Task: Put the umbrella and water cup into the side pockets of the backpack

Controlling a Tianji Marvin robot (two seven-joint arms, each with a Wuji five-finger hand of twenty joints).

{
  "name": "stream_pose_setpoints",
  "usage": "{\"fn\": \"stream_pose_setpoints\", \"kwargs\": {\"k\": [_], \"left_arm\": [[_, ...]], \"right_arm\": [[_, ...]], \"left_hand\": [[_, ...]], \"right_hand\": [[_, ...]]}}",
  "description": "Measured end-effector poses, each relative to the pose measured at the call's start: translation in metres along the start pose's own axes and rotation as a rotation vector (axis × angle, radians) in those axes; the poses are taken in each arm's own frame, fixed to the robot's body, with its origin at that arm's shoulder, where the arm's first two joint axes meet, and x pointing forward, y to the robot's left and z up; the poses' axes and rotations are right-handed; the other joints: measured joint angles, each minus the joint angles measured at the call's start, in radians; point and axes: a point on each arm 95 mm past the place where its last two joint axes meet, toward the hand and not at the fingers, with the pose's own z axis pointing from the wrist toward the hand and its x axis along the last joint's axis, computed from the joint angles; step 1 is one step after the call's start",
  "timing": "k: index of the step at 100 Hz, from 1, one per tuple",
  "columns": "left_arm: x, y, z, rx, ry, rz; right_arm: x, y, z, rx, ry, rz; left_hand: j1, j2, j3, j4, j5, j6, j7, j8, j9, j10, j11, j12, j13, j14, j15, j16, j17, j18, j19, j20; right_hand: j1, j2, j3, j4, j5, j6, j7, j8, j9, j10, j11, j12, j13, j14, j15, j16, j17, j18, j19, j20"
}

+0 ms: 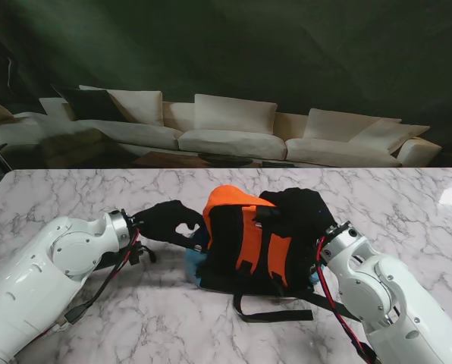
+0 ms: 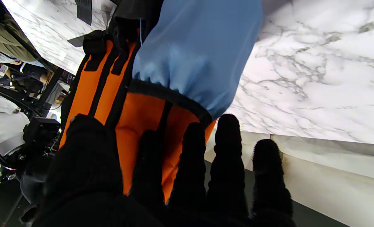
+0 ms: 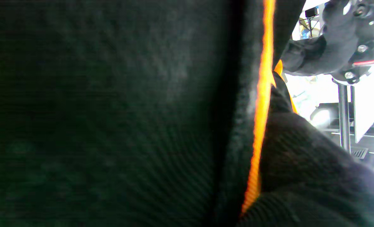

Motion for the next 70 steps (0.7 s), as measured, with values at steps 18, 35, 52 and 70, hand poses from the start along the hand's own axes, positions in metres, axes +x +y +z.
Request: {"fn": "stream_pose_setpoints", "kwargs": {"k": [18, 35, 52, 70], "left_arm": [[0.001, 0.001, 0.007, -0.046, 0.018, -0.017], [0.001, 0.001, 0.009, -0.106, 0.023, 0.025], [-0.005, -0.003, 0.001, -0.085, -0.012, 0.074], [-0.013, -0.01, -0.013, 0.027, -0.06, 0.086]], "right_arm": [[-0.001, 0.0, 0.001, -0.004, -0.005, 0.001], [-0.001, -0.001, 0.0, -0.005, -0.005, 0.0], [-0.001, 0.0, 0.0, -0.006, -0.007, 0.0], [-0.001, 0.0, 0.001, -0.007, -0.007, -0.001]], "left_hand": [[0.032, 0.029, 0.003, 0.0, -0.022, -0.001, -0.035, -0.046, -0.062, 0.008, -0.043, -0.038, -0.03, -0.001, -0.041, -0.031, -0.014, 0.0, 0.0, 0.0], [0.007, 0.049, 0.01, 0.0, 0.275, -0.006, 0.236, 0.163, -0.099, 0.002, -0.063, -0.072, -0.105, -0.008, -0.105, -0.1, -0.059, 0.0, -0.07, 0.0], [-0.018, 0.048, 0.012, 0.0, 0.334, 0.013, 0.505, 0.279, -0.097, -0.044, -0.059, -0.073, -0.118, -0.013, -0.126, -0.123, -0.071, -0.001, -0.092, 0.0], [-0.018, 0.048, 0.012, 0.0, 0.325, 0.02, 0.488, 0.27, -0.097, -0.001, -0.074, -0.087, -0.118, -0.013, -0.141, -0.149, -0.071, -0.001, -0.092, 0.0]], "right_hand": [[0.0, 0.0, 0.0, 0.0, 0.0, 0.0, 0.004, 0.0, 0.0, 0.0, 0.0, -0.001, 0.0, 0.0, 0.0, 0.0, -0.003, 0.0, 0.0, 0.0], [0.0, 0.007, -0.015, 0.0, -0.001, -0.01, 0.004, 0.0, 0.0, -0.001, 0.0, -0.001, 0.001, 0.0, -0.011, 0.0, -0.003, 0.0, -0.002, 0.0], [0.0, 0.017, -0.022, 0.0, -0.012, -0.01, 0.006, 0.0, 0.0, -0.001, 0.0, -0.001, 0.001, -0.001, -0.017, 0.0, -0.004, 0.0, -0.002, 0.0], [0.0, 0.026, -0.025, 0.0, -0.012, -0.01, 0.006, 0.0, -0.001, -0.001, -0.001, -0.001, 0.001, -0.002, -0.024, 0.0, -0.004, 0.0, -0.008, 0.001]]}}
